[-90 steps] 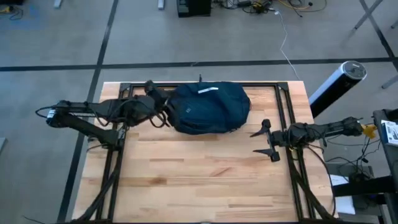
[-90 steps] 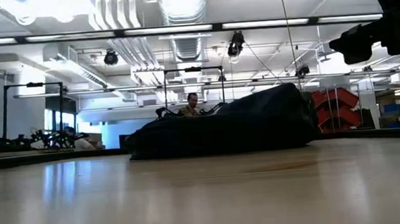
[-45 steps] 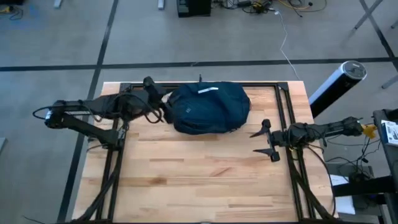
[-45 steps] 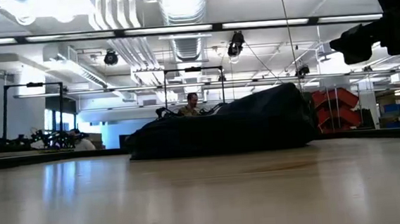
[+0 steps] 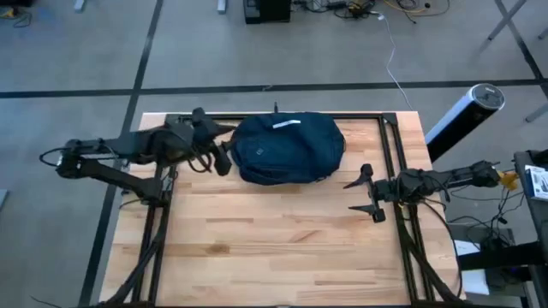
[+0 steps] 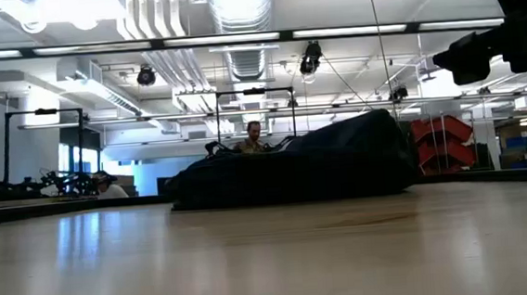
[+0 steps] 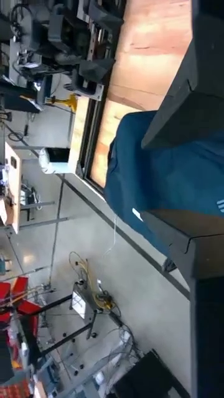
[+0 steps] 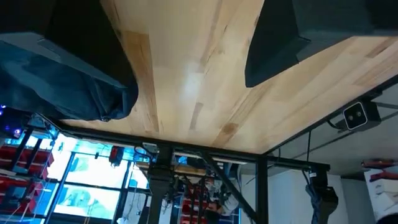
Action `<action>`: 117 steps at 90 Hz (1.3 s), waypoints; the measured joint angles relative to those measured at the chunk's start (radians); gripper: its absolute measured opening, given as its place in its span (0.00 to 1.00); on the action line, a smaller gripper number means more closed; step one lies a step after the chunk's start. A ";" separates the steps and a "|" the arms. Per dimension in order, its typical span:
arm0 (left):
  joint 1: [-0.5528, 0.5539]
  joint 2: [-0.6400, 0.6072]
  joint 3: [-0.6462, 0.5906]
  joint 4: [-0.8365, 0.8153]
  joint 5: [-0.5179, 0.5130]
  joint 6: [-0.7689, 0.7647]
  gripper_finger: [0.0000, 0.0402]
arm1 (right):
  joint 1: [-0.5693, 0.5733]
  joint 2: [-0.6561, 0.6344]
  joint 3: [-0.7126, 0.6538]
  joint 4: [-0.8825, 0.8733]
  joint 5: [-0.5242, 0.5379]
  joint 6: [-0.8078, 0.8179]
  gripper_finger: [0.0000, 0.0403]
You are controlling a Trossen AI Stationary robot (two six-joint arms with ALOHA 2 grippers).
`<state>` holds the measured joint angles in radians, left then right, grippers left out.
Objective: Unpack backpack
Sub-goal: Open the blue backpack
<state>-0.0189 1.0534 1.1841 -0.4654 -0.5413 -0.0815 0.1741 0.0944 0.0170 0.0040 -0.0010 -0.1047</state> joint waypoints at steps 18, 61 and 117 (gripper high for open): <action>0.002 0.021 -0.137 0.263 0.083 0.135 0.39 | 0.000 0.000 0.000 0.000 0.000 0.000 0.76; 0.087 0.014 -0.168 0.559 0.078 0.264 0.39 | 0.000 0.000 0.000 0.000 0.000 0.000 0.71; 0.137 0.112 -0.524 0.847 0.093 0.193 0.39 | 0.000 0.000 0.000 0.000 0.000 0.000 0.75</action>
<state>0.1182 1.1653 0.6604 0.3812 -0.4488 0.1110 0.1741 0.0942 0.0170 0.0040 -0.0010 -0.1047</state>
